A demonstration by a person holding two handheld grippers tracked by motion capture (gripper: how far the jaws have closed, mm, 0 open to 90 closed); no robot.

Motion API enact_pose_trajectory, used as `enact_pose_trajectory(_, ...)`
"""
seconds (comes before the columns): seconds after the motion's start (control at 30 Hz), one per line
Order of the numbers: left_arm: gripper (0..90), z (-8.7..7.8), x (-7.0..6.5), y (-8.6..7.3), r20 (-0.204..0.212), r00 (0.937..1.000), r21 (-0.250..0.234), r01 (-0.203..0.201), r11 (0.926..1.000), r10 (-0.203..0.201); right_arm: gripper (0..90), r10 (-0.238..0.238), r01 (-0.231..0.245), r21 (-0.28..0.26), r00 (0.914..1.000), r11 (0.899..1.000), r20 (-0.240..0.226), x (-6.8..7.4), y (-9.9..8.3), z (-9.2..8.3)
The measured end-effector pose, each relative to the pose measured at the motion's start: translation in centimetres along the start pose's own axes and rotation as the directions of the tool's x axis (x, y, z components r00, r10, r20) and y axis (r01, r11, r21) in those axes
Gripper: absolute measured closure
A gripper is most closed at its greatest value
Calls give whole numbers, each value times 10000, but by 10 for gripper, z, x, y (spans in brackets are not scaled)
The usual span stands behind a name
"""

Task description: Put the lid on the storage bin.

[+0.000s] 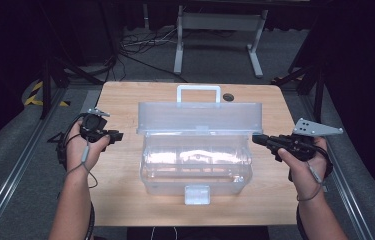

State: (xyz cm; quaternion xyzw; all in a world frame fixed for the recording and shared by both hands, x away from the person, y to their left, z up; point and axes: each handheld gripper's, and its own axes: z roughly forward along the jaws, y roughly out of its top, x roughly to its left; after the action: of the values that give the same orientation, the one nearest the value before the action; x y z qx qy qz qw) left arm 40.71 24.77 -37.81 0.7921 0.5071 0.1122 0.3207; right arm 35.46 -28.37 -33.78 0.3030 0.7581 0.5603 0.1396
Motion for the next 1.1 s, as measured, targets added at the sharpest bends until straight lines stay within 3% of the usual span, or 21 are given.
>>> enact_pose_trajectory(0.1, 592, 5, 2, -1, -38, 9999, 98, 96, 9999, -96, 900, -39, 39, 45, 10000, 10000, -14, 0, 0, 0)
enact_pose_trajectory(0.23, 530, 11, 4, -2, -180, 9997, 114, 166, 9998, -164, 900, -32, 32, 84, 10000, 10000, -19, 0, 0, 0)
enact_pose_trajectory(0.43, 434, 20, 8, -5, -339, 9992, 166, -208, 9996, 214, 900, -67, 67, 226, 10000, 9997, -5, 2, 0, -1)
enact_pose_trajectory(0.47, 423, 21, 7, -6, -349, 9993, 153, -121, 9998, 126, 900, -86, 86, 296, 10000, 9995, 6, 2, 0, -1)
enact_pose_trajectory(1.1, 408, 35, 8, -8, -97, 9983, 856, -564, 9947, 575, 900, -201, 214, 1452, 9997, 9892, -100, 9, -3, -4)
